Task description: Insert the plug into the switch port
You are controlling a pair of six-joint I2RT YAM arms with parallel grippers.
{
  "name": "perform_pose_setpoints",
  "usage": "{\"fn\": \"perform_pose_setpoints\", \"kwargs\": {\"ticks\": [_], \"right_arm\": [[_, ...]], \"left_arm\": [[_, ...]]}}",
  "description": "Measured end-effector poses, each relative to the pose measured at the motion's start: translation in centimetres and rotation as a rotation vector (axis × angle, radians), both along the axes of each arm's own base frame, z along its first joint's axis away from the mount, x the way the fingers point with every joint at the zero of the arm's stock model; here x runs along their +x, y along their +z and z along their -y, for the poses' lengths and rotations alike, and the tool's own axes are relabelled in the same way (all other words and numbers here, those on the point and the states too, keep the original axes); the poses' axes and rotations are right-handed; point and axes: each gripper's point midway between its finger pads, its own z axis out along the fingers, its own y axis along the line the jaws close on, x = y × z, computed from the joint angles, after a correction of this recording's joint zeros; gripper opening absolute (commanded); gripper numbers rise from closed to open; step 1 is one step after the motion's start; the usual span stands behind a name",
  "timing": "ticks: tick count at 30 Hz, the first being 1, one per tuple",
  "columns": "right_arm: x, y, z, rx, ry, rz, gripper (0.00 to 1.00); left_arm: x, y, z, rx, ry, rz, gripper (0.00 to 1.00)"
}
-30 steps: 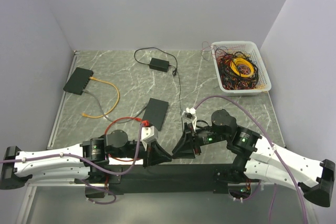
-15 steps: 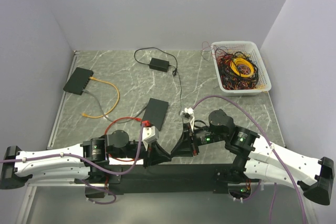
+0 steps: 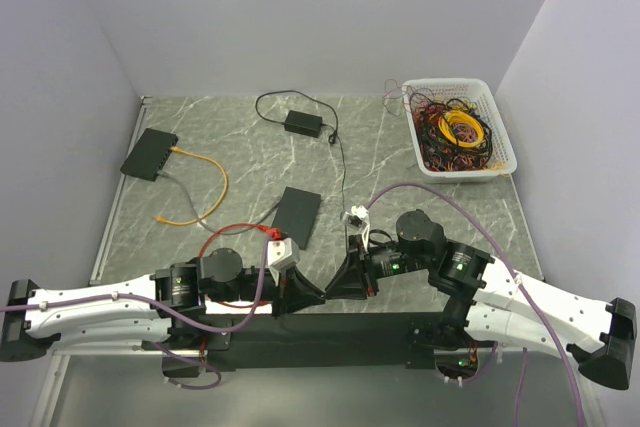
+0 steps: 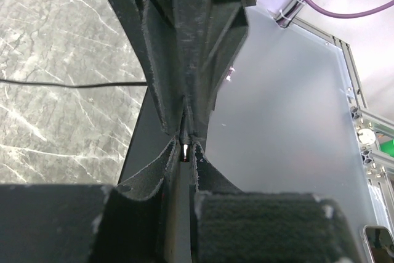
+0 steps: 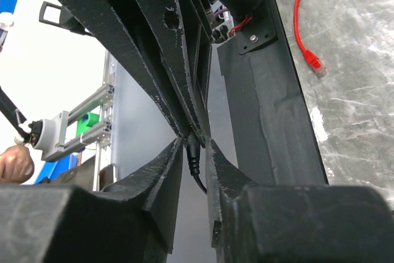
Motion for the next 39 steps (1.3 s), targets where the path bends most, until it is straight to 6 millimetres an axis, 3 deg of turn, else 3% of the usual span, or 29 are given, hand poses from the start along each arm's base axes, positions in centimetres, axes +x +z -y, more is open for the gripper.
{"fn": "perform_pose_setpoints", "kwargs": {"ticks": [7,8,10,11,13,19,22,27,33,39], "right_arm": [[0.2,0.0,0.0,-0.002,-0.012,0.003,0.05],[0.2,-0.1,0.0,-0.003,-0.014,0.003,0.03],[0.4,-0.1,-0.1,-0.005,-0.024,0.005,0.02],[0.6,-0.1,-0.1,-0.007,-0.035,0.008,0.0],[1.2,-0.4,-0.1,-0.021,-0.075,0.01,0.0],[6.3,-3.3,0.4,-0.129,-0.34,-0.014,0.0],[10.1,-6.5,1.9,-0.195,-0.519,-0.074,0.0],[14.5,-12.5,5.0,-0.323,-0.746,-0.197,0.0],[17.2,-16.8,4.1,-0.38,-0.784,-0.306,0.0],[19.5,-18.6,2.3,-0.311,-0.768,-0.404,0.0]], "left_arm": [[0.1,-0.1,0.0,0.005,0.007,-0.002,0.01],[0.1,-0.1,0.0,0.006,0.009,-0.002,0.06],[0.3,-0.2,-0.1,0.008,0.02,-0.002,0.34],[0.5,-0.2,-0.1,0.011,0.033,0.001,0.62],[1.3,-0.3,-0.2,0.013,0.079,-0.002,0.99],[3.9,-0.1,-1.2,0.008,0.25,-0.017,1.0],[6.1,-1.2,-2.0,0.052,0.371,-0.022,0.99],[11.1,-2.4,-4.5,0.09,0.601,-0.048,0.99],[18.7,-3.9,-9.1,0.092,0.915,-0.115,0.99],[23.3,-7.2,-11.0,0.131,1.004,-0.189,0.99]]}}
